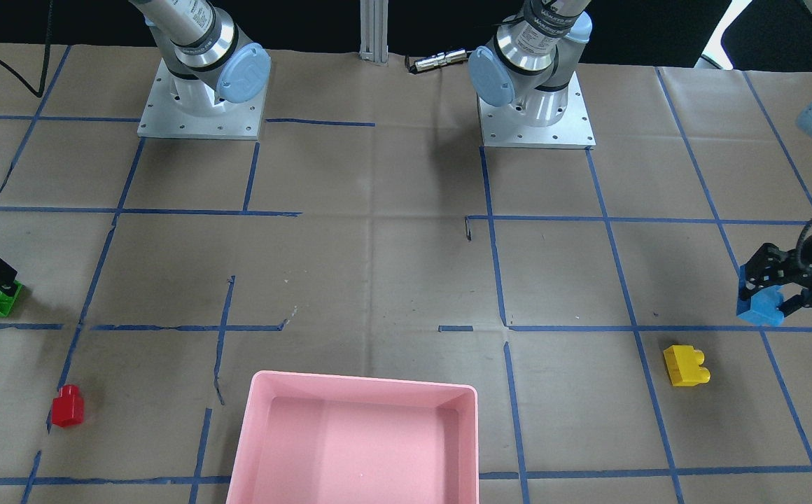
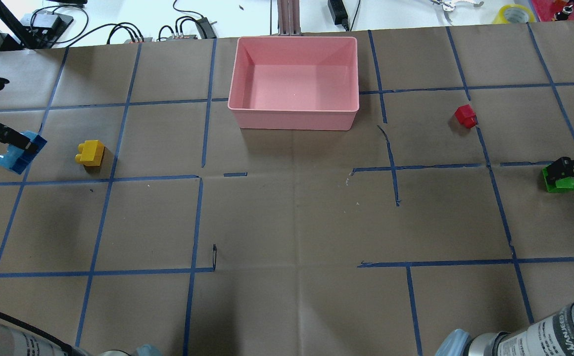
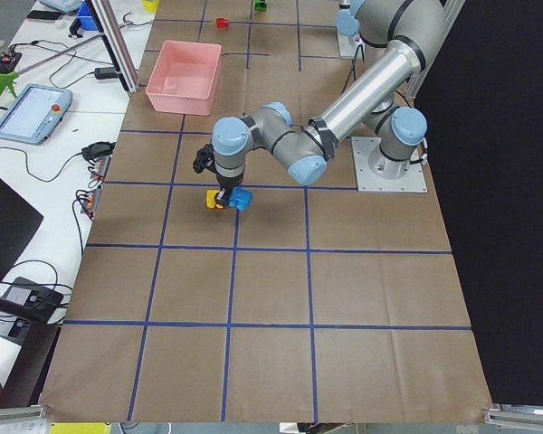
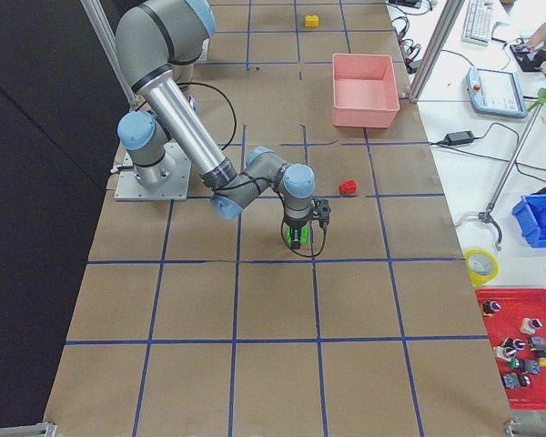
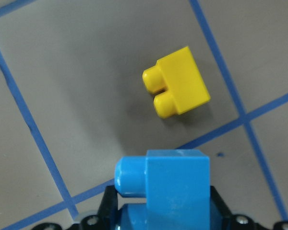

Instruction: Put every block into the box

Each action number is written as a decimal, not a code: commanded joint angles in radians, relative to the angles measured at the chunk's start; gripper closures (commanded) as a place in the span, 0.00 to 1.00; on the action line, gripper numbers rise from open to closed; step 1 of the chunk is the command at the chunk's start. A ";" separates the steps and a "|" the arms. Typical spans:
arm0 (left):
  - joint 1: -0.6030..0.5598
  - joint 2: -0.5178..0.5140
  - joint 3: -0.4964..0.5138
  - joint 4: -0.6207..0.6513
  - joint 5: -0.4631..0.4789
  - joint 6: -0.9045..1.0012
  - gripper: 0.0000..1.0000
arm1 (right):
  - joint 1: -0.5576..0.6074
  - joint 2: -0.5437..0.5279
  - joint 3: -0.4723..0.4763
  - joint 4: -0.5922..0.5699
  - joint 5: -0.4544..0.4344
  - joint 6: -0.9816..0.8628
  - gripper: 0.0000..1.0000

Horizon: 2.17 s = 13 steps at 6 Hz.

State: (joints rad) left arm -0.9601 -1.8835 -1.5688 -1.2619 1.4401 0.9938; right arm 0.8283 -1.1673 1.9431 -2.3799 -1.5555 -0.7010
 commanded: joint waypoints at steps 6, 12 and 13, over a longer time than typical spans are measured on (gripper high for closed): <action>-0.633 -0.266 0.469 -0.025 0.000 -1.247 0.78 | 0.002 -0.005 -0.018 0.021 -0.006 0.002 0.92; -0.828 -0.557 0.658 0.118 0.148 -1.454 0.63 | 0.147 -0.066 -0.476 0.546 0.008 0.064 0.91; -0.828 -0.559 0.655 0.118 0.144 -1.478 0.03 | 0.199 -0.049 -0.548 0.618 0.009 0.113 0.91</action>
State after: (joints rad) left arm -1.7852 -2.4377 -0.9115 -1.1489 1.5835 -0.4663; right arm 0.9766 -1.2291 1.4759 -1.8402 -1.5476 -0.6321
